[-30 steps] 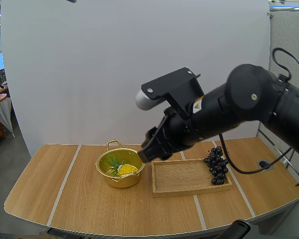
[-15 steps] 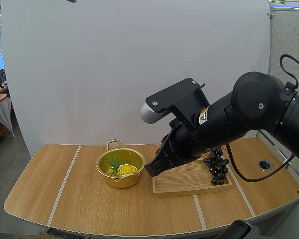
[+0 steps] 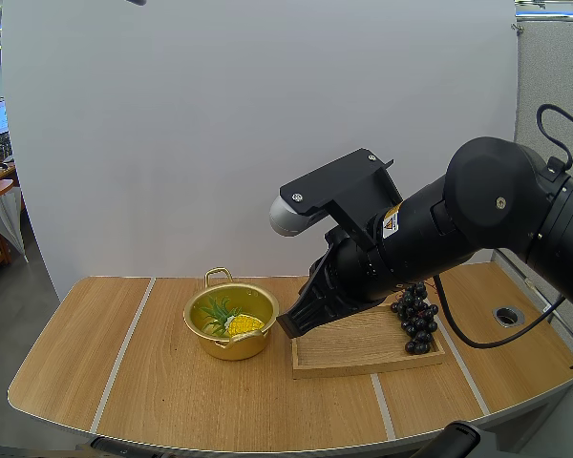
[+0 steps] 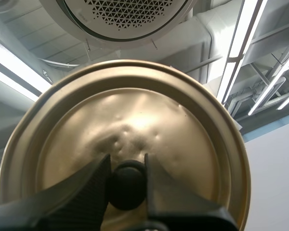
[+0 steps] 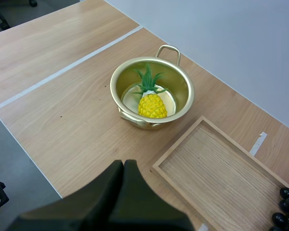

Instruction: Open the pot, put the pineapple inside, and close it

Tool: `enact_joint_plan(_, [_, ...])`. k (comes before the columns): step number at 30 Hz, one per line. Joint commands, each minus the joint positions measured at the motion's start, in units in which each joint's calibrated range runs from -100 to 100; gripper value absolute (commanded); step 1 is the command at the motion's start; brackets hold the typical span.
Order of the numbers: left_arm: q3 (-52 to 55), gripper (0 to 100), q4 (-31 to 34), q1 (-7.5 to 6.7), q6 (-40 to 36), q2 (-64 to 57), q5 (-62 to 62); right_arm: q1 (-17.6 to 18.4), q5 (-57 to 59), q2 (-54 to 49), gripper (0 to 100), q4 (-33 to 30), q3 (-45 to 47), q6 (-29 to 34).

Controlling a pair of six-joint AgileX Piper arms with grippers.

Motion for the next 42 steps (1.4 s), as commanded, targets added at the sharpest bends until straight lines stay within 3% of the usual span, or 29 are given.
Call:
enact_joint_plan(1, [-0.4, 0, 0.4, -0.11, -0.4, -0.2, -1.2, -0.1, 0.3, -0.7, 0, -0.4, 0.1, 0.1])
enact_joint_plan(4, [-0.4, 0, 0.4, -0.11, -0.4, -0.7, 4.0, -0.1, 0.3, -0.7, 0, -0.4, 0.1, 0.1])
enact_joint_plan(13, [-0.4, 0, 0.4, -0.11, -0.4, -2.1, 53.5, -0.1, 0.3, -0.7, 0, -0.4, 0.1, 0.1])
enact_joint_plan(17, [-0.4, 0, 0.4, -0.11, -0.4, -0.8, 70.2, -0.1, 0.3, -0.7, 0, -0.4, 0.1, 0.1])
enact_joint_plan(27, [5.3, 0, -0.5, -0.11, 0.8, 4.3, 71.5, -0.1, 0.3, -0.7, 0, -0.4, 0.1, 0.1])
enact_joint_plan(36, [23.8, 0, -10.2, -0.11, 10.2, 5.4, 71.5, -0.1, 0.3, -0.7, 0, -0.4, 0.1, 0.1])
enact_joint_plan(42, [35.7, 0, -12.1, -0.11, 12.7, 7.0, 71.5, -0.1, 0.3, -0.7, 0, -0.4, 0.1, 0.1])
